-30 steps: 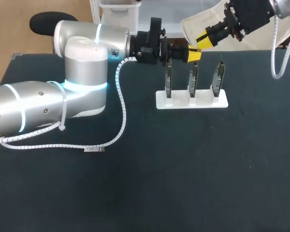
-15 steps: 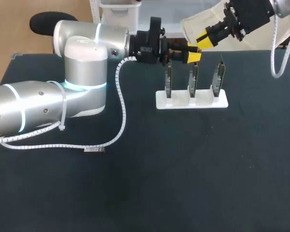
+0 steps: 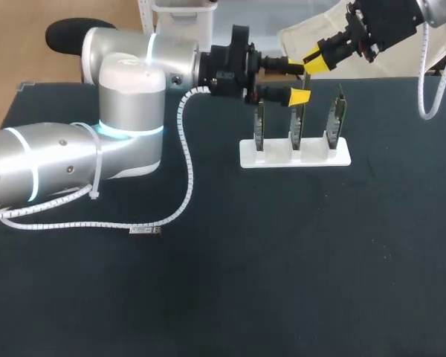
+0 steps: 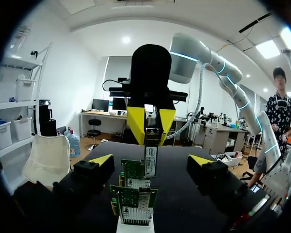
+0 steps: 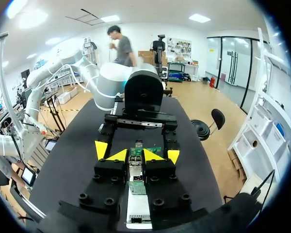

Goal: Pick up the optical module with the left hand, and insert it into the network port with the right hand.

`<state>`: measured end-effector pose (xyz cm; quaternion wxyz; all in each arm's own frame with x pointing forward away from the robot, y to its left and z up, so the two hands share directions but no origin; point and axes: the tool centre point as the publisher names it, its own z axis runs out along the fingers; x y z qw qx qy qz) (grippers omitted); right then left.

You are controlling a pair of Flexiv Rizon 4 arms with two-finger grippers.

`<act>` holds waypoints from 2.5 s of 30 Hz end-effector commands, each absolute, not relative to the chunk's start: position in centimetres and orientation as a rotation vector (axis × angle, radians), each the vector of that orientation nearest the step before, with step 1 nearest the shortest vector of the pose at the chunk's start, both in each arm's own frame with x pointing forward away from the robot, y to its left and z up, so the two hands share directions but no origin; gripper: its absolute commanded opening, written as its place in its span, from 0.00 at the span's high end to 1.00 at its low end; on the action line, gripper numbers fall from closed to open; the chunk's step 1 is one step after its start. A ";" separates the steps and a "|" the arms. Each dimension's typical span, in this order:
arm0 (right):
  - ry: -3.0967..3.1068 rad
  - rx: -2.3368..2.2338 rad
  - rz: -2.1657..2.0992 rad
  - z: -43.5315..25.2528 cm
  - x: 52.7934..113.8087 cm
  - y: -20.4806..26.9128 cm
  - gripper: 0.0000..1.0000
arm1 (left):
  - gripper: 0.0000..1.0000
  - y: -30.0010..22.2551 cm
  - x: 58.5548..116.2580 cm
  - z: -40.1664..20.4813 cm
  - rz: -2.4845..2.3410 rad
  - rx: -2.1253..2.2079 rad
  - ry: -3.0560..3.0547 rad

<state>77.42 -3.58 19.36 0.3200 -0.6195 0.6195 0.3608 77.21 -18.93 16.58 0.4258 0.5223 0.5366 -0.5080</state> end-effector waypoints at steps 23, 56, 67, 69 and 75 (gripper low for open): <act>1.617 -1.638 0.937 19.2 77.4 -3.7 1.00 | 0.00 -16.6 77.8 16.7 -1.123 1.420 1.519; 1.617 -1.649 0.938 19.4 77.7 -3.7 1.00 | 0.00 -15.5 78.1 15.3 -1.023 1.591 1.652; 1.617 -1.646 0.942 19.3 77.7 -3.7 1.00 | 0.00 -15.5 78.0 15.1 -0.999 1.624 1.675; 1.618 -1.646 0.942 19.2 77.6 -3.7 1.00 | 0.00 -15.5 77.9 15.0 -1.001 1.621 1.679; 1.620 -1.644 0.942 19.2 77.6 -3.8 1.00 | 0.00 -15.5 77.9 14.9 -1.007 1.620 1.684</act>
